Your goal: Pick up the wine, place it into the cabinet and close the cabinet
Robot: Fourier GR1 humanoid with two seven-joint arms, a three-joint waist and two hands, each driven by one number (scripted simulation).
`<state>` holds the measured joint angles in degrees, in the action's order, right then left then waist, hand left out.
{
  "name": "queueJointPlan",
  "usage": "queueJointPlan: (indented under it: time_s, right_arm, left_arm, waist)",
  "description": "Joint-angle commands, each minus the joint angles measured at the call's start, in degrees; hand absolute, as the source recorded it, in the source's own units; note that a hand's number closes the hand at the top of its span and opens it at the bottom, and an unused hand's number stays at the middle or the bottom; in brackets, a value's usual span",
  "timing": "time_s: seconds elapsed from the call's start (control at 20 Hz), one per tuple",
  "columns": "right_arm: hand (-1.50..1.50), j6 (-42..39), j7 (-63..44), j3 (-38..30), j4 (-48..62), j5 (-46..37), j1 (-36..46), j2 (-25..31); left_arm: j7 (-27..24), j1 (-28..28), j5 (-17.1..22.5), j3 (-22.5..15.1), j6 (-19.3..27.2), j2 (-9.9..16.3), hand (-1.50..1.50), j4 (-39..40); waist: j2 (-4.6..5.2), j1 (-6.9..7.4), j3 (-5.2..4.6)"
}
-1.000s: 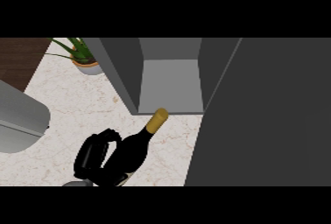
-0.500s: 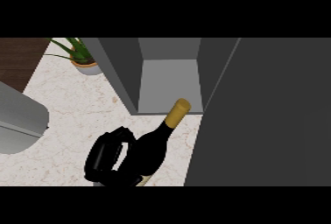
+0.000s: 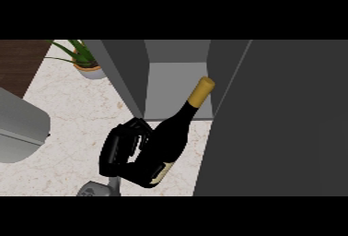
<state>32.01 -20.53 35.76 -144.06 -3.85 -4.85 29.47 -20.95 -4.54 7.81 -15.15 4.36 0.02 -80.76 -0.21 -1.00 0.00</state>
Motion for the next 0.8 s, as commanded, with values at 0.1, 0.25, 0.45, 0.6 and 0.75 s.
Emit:
queueJointPlan:
  time_s: [0.1,0.25,0.45,0.6,0.75]
  right_arm:
    - [-1.5,0.2,-5.9,0.5,-12.8,-0.3,-2.6,1.0]
    - [-1.5,-0.5,-3.4,-0.3,-13.2,0.3,-4.9,2.1]
    - [-1.5,-2.6,0.6,-2.7,-10.7,4.1,-6.1,2.2]
    - [-1.5,-1.6,1.5,1.1,-10.7,0.7,-8.0,1.4]
    - [-1.5,-1.8,-2.1,-0.9,-14.8,2.3,-7.3,2.9]
  left_arm:
    - [3.0,-5.9,-1.3,-2.6,7.6,0.0,1.5,2.6]
    - [4.8,-11.5,-2.3,2.0,6.0,0.0,1.5,5.5]
    - [2.4,-15.0,-1.6,4.8,3.8,0.8,1.5,12.0]
    - [2.5,-18.8,-0.2,1.0,8.8,0.0,1.5,15.3]
    - [4.5,-21.6,0.1,1.9,8.0,0.0,1.5,17.2]
  waist:
    - [0.03,-0.09,-0.06]
    - [0.03,-0.37,-0.02]
    - [0.17,-0.18,0.02]
    - [0.11,-0.77,-0.01]
    - [0.03,-0.9,-0.05]
